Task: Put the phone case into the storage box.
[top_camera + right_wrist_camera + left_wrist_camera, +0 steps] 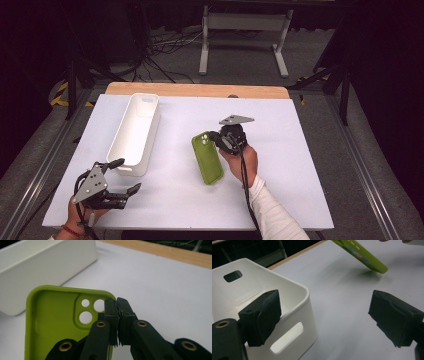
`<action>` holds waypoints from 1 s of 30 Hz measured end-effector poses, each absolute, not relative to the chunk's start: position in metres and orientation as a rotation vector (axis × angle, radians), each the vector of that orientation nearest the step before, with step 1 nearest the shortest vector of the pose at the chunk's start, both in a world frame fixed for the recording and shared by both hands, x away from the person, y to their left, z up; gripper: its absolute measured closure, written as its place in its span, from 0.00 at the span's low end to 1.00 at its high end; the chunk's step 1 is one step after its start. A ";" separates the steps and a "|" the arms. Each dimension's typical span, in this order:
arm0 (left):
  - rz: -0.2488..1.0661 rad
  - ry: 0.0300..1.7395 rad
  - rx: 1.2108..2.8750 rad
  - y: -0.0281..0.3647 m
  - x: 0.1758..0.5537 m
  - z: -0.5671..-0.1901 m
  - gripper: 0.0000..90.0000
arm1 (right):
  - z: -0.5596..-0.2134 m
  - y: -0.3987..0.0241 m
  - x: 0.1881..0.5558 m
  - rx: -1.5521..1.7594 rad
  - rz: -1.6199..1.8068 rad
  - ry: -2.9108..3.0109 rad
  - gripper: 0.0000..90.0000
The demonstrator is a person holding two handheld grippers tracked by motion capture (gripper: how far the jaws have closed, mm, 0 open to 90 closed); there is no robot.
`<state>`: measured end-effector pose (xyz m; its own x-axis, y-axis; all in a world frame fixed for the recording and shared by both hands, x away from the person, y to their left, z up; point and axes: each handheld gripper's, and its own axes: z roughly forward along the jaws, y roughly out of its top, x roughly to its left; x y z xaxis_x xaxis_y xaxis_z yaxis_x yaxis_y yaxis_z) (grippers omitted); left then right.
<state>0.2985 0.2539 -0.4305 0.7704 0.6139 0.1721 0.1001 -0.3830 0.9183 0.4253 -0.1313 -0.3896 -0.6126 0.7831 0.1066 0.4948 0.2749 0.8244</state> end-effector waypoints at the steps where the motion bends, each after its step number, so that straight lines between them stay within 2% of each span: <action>1: 0.610 0.547 1.903 0.254 0.299 -0.431 0.13 | -0.389 -0.133 0.424 1.162 1.264 2.217 0.98; 12: 0.605 0.534 1.919 0.253 0.298 -0.431 0.14 | -0.383 -0.139 0.405 1.054 1.328 2.117 0.98; 30: 0.575 0.558 1.840 0.247 0.293 -0.418 0.13 | -0.382 -0.132 0.371 0.915 1.343 2.056 0.98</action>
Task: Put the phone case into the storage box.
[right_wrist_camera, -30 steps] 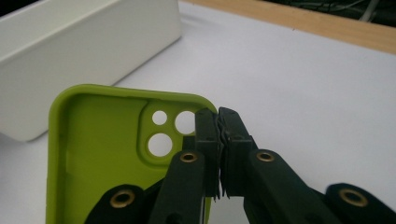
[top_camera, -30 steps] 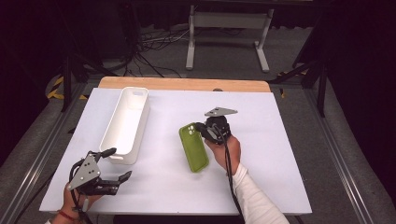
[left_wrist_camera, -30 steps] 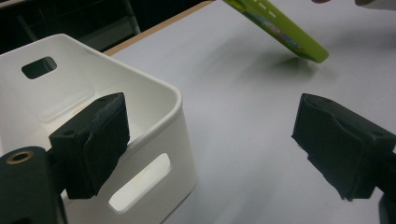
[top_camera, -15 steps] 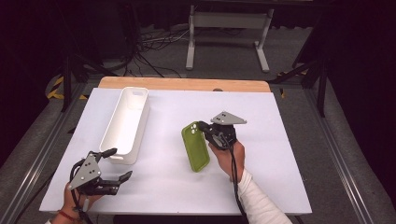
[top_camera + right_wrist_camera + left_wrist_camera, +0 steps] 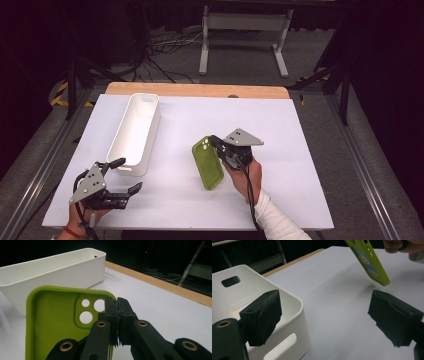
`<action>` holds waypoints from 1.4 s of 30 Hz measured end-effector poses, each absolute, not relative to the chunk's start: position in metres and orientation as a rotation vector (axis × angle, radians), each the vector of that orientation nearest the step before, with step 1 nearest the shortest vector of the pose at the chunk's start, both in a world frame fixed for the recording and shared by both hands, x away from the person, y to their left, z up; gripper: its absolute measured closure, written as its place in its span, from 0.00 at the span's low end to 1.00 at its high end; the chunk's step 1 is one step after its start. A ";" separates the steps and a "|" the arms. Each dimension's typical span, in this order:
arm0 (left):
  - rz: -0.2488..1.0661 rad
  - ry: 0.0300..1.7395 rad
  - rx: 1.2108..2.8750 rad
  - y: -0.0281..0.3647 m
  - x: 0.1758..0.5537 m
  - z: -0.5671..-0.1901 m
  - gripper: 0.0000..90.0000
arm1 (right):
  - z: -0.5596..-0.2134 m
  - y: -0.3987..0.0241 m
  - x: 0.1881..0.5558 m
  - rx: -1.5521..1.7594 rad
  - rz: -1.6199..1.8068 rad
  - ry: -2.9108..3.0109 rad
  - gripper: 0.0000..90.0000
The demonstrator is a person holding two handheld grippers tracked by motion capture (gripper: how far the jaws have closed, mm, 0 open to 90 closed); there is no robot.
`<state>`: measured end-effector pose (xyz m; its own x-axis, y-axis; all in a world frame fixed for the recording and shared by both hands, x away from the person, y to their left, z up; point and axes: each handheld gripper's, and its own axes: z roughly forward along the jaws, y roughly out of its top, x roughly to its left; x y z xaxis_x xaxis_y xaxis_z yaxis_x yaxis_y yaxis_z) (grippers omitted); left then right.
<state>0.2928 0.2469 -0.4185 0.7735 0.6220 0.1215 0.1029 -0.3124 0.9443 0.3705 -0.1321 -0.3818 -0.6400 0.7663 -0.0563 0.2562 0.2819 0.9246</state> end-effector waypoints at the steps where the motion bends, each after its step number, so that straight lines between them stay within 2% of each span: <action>1: 0.564 0.564 1.830 0.245 0.293 -0.417 0.13 | -0.382 -0.132 0.369 0.914 1.342 2.057 0.98; 18: 0.532 0.482 1.852 0.190 0.303 -0.397 0.08 | -0.381 -0.128 0.367 0.910 1.346 2.032 0.98; 31: 0.397 0.455 1.827 0.143 0.317 -0.389 0.07 | -0.381 -0.124 0.362 0.903 1.327 1.990 0.98; 39: 0.367 0.480 1.810 0.122 0.331 -0.386 0.12 | -0.379 -0.122 0.359 0.881 1.322 1.966 0.98; 42: 0.360 0.500 1.801 0.117 0.337 -0.386 0.19 | -0.379 -0.120 0.357 0.867 1.323 1.955 0.98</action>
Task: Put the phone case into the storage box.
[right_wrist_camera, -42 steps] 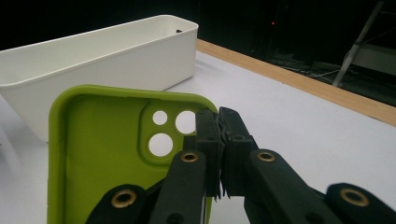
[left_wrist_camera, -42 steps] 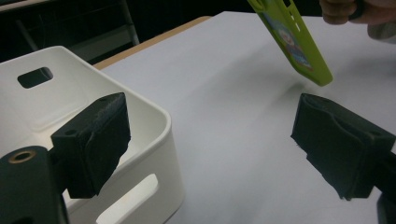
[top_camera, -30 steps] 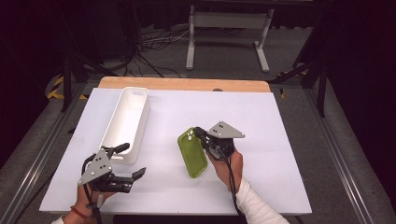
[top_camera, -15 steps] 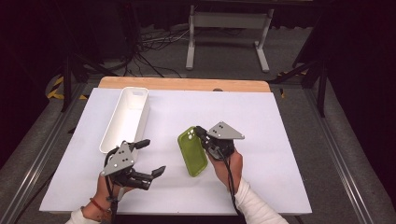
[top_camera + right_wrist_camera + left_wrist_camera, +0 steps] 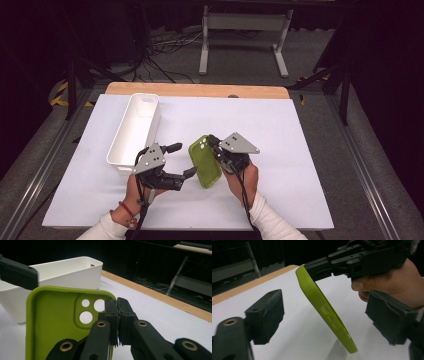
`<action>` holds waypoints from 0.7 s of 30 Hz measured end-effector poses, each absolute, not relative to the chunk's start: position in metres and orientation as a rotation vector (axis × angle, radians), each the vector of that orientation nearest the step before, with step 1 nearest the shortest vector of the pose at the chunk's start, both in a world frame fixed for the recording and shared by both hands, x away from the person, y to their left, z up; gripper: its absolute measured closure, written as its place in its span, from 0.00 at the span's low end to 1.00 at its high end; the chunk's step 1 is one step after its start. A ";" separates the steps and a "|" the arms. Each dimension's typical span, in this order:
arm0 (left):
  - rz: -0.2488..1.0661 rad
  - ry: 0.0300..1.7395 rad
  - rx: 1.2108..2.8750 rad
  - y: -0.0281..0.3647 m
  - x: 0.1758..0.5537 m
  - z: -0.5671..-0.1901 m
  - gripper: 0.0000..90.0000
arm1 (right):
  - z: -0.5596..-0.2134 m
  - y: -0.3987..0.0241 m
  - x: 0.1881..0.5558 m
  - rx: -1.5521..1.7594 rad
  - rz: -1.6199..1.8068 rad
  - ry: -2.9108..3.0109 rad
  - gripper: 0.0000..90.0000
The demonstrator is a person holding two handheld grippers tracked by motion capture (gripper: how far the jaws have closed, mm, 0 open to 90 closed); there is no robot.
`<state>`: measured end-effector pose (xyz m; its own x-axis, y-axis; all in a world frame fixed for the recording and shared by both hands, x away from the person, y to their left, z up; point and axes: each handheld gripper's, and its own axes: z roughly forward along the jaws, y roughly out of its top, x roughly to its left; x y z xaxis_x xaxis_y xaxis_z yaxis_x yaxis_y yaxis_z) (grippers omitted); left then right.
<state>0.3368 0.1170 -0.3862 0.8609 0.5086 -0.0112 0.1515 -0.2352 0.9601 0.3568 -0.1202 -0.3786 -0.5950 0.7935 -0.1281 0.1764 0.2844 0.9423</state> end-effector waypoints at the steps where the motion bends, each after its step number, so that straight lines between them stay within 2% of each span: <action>1: 0.360 0.511 1.791 0.116 0.339 -0.386 0.21 | -0.378 -0.120 0.356 0.861 1.323 1.948 0.98; 3: 0.342 0.514 1.771 0.116 0.342 -0.386 0.30 | -0.377 -0.120 0.354 0.848 1.322 1.939 0.98; 6: 0.330 0.509 1.766 0.115 0.345 -0.386 0.38 | -0.376 -0.120 0.352 0.840 1.329 1.923 0.98; 11: 0.319 0.506 1.757 0.117 0.348 -0.386 0.60 | -0.373 -0.120 0.347 0.822 1.339 1.894 0.98; 14: 0.324 0.524 1.747 0.118 0.349 -0.386 0.61 | -0.372 -0.120 0.345 0.816 1.343 1.880 0.98; 19: 0.332 0.534 1.724 0.123 0.350 -0.386 0.79 | -0.370 -0.119 0.340 0.802 1.358 1.854 0.97; 21: 0.346 0.543 1.720 0.125 0.350 -0.385 0.80 | -0.369 -0.118 0.338 0.795 1.362 1.848 0.96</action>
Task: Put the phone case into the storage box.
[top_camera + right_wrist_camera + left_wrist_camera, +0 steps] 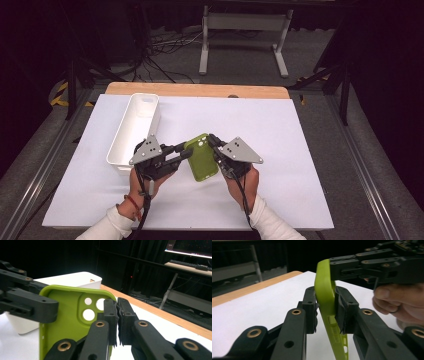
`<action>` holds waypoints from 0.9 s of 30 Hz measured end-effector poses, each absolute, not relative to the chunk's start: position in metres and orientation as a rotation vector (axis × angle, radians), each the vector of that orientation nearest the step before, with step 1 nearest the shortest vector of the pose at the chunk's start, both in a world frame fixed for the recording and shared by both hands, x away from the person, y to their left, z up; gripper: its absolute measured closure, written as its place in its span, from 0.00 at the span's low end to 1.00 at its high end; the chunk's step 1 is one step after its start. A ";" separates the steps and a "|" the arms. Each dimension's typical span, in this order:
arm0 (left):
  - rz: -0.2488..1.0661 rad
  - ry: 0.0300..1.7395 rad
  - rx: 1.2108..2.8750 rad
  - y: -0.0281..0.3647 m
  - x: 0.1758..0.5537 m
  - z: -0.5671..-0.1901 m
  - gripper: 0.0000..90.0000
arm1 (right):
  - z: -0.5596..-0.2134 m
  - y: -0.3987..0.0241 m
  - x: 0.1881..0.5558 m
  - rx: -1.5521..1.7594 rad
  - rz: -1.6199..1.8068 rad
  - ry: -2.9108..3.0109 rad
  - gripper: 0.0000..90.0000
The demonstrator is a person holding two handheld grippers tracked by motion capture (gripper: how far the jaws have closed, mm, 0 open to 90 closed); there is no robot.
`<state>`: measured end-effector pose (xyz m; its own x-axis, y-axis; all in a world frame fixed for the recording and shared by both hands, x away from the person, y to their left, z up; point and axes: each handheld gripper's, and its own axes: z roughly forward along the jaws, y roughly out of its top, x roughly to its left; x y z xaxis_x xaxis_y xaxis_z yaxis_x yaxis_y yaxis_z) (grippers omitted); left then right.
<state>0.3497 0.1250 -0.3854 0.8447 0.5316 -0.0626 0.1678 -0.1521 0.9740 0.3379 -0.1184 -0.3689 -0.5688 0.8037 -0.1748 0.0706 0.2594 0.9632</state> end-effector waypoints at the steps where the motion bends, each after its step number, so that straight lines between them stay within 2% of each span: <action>1: 0.348 0.547 1.716 0.126 0.350 -0.385 0.81 | -0.368 -0.118 0.337 0.790 1.366 1.844 0.96; 8: 0.386 0.574 1.690 0.135 0.351 -0.382 0.86 | -0.366 -0.115 0.329 0.750 1.386 1.841 0.94; 17: 0.425 0.538 1.683 0.140 0.348 -0.377 0.87 | -0.365 -0.113 0.322 0.720 1.401 1.853 0.91; 20: 0.432 0.537 1.668 0.143 0.348 -0.376 0.87 | -0.365 -0.113 0.321 0.700 1.396 1.873 0.82; 23: 0.435 0.533 1.672 0.148 0.347 -0.373 0.87 | -0.365 -0.115 0.320 0.690 1.409 1.882 0.81; 25: 0.449 0.527 1.667 0.149 0.346 -0.372 0.87 | -0.365 -0.118 0.319 0.678 1.411 1.888 0.72; 27: 0.453 0.521 1.669 0.150 0.346 -0.371 0.87 | -0.365 -0.120 0.318 0.662 1.418 1.895 0.71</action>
<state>0.3458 0.1505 -0.3709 0.8197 0.5727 0.0056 0.0848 -0.1309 0.9878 0.3180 -0.1202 -0.3651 -0.6464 0.7332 -0.2113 0.0039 0.2801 0.9600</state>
